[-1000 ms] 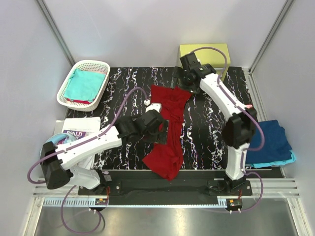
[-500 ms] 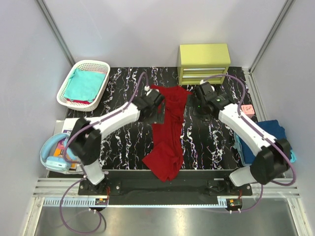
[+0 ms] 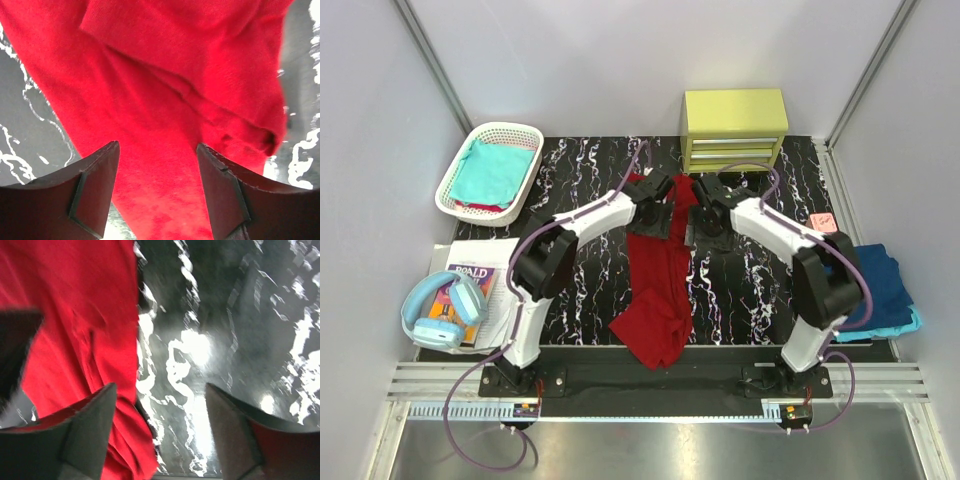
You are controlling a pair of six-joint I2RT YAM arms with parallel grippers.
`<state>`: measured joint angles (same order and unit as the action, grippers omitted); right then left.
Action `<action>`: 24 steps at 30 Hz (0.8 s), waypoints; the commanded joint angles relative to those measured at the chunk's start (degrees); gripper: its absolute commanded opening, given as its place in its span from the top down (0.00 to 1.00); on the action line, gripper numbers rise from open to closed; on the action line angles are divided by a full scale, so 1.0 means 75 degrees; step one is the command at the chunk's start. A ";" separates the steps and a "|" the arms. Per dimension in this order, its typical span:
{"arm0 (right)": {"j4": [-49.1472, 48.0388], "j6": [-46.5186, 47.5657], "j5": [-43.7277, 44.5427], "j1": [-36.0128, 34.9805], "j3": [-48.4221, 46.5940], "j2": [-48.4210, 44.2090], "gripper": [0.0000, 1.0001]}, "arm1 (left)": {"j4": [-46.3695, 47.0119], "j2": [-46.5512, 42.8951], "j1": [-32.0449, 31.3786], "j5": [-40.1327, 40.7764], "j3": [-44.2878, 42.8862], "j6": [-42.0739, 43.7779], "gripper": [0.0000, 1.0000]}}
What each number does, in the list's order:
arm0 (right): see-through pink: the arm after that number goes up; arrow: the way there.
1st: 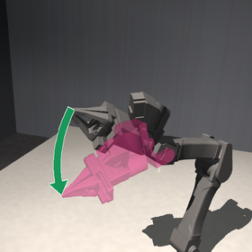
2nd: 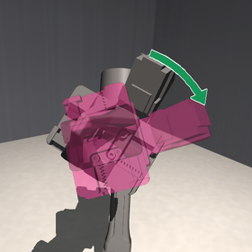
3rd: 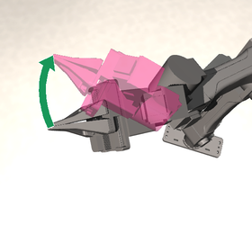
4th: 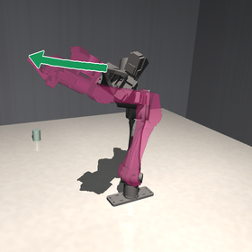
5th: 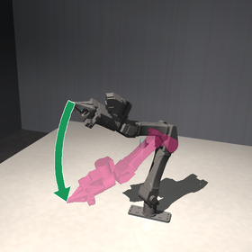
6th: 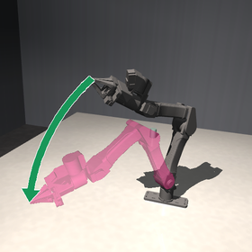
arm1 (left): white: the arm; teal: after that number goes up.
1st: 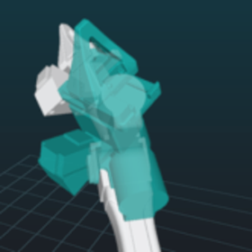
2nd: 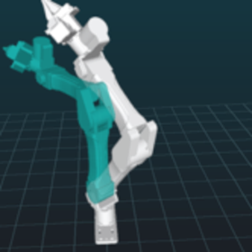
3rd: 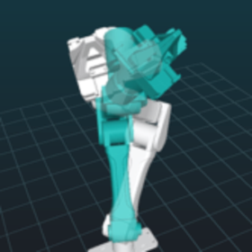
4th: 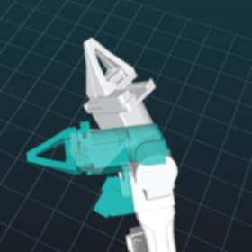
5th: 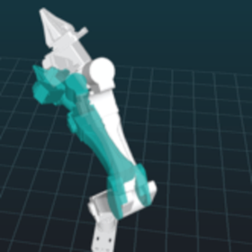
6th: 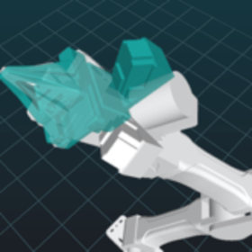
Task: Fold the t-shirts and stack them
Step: Rotate the tshirt 90 degrees
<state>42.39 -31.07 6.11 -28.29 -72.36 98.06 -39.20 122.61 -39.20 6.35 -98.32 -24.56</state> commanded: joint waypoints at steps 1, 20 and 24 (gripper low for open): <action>-0.0578 -0.0017 -0.0322 -0.0036 -0.1155 0.0962 0.30 | 0.0281 -0.0631 0.0351 -0.0096 0.0650 0.0122 0.33; -0.0519 -0.0041 -0.0803 -0.0036 -0.3032 0.3542 0.38 | 0.0363 -0.0339 0.0973 -0.0964 0.0231 0.0157 0.38; -0.0520 -0.0029 -0.0803 -0.0036 -0.3114 0.3694 0.37 | 0.0375 -0.0481 0.0973 -0.0905 0.0114 0.0157 0.37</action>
<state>38.87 -31.33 0.78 -28.29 -93.78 123.17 -37.69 121.23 -31.92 0.38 -94.52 -23.57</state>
